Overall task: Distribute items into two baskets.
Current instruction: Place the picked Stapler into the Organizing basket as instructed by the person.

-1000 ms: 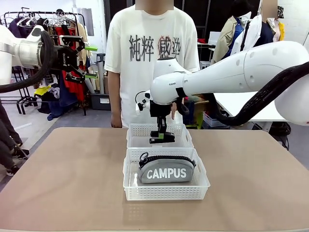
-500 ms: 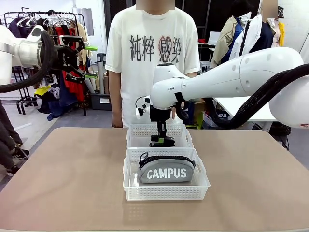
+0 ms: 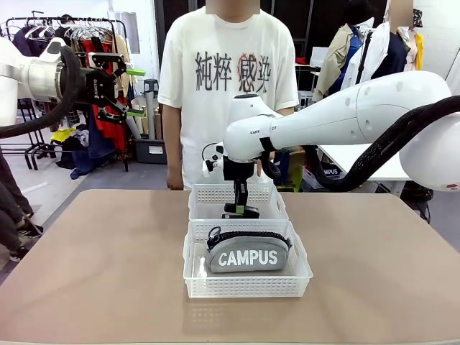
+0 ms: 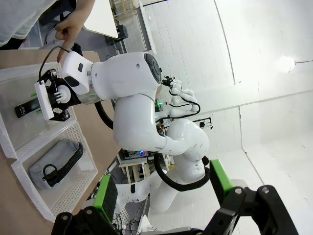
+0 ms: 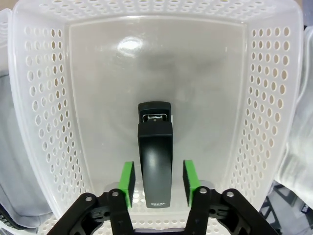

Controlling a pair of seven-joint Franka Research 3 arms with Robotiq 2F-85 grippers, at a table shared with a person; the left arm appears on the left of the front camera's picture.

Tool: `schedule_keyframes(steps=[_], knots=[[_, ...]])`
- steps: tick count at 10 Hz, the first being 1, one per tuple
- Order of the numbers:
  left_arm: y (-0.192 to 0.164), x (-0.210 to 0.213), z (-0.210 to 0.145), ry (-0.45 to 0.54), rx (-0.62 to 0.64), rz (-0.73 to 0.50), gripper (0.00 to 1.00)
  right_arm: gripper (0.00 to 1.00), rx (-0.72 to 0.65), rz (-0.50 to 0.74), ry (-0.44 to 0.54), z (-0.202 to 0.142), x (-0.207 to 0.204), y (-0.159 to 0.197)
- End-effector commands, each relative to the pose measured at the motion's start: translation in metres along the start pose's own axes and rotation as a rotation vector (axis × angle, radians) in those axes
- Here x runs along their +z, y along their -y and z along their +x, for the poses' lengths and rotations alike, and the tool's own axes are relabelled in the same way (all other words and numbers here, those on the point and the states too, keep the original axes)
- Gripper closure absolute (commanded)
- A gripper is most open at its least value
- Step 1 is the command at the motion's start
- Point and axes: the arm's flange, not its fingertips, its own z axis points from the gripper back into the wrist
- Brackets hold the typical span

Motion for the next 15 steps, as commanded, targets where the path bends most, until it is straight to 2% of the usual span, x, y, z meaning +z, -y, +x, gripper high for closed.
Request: schedule_keyframes(steps=[1, 9, 11, 12, 15], knots=[[0.002, 0.001, -0.002, 0.001, -0.003, -0.003, 0.0, 0.0, 0.0, 0.017, 0.012, 0.002, 0.009, 0.007], [0.002, 0.001, -0.002, 0.001, -0.003, -0.003, 0.0, 0.0, -0.027, 0.036, 0.052, -0.006, 0.029, 0.011], [0.002, 0.001, -0.002, 0.001, -0.003, -0.003, 0.0, 0.0, -0.043, 0.022, 0.036, -0.004, 0.033, 0.009], [0.002, 0.001, -0.002, 0.001, -0.003, -0.003, 0.0, 0.0, -0.038, 0.014, 0.036, -0.006, 0.022, 0.008], [0.002, 0.001, -0.002, 0.001, -0.003, -0.003, 0.0, 0.0, -0.038, 0.014, 0.036, -0.006, 0.022, 0.008]])
